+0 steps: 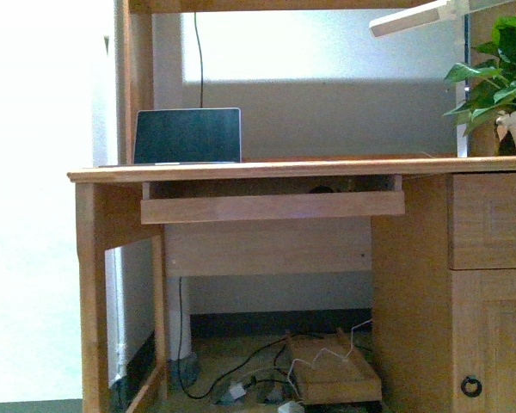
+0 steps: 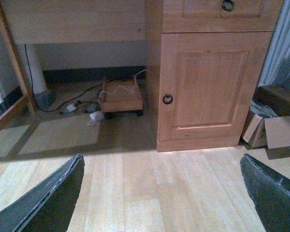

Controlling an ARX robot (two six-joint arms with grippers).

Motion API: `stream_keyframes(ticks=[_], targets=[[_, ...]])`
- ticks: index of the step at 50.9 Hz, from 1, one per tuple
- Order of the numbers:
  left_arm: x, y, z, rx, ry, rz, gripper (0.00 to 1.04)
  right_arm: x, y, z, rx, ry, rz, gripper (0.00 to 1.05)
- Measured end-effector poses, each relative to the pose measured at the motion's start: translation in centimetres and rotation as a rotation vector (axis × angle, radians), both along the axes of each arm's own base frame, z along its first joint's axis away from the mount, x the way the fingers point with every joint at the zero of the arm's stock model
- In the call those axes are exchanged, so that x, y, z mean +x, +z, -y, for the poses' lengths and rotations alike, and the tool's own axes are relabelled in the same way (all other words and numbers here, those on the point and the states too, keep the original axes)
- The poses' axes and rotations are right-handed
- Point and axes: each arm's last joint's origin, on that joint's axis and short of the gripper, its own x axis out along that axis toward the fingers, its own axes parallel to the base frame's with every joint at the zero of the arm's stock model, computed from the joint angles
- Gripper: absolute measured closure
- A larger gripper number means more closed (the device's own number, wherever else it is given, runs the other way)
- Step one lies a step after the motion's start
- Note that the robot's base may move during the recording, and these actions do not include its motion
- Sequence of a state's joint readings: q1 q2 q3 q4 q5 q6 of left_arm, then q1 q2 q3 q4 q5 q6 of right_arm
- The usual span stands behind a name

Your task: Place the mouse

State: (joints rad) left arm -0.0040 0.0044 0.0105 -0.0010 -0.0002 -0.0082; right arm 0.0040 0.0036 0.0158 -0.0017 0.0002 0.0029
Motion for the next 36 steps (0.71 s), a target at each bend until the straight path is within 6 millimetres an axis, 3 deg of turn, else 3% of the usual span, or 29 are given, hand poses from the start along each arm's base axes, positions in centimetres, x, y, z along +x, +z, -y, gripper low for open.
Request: stream_keyframes(ticks=[36], targets=[[0.00, 0.00, 0.00, 0.000, 0.000, 0.000, 0.08, 0.00, 0.00, 0.00, 0.000, 0.000, 0.000, 0.07]])
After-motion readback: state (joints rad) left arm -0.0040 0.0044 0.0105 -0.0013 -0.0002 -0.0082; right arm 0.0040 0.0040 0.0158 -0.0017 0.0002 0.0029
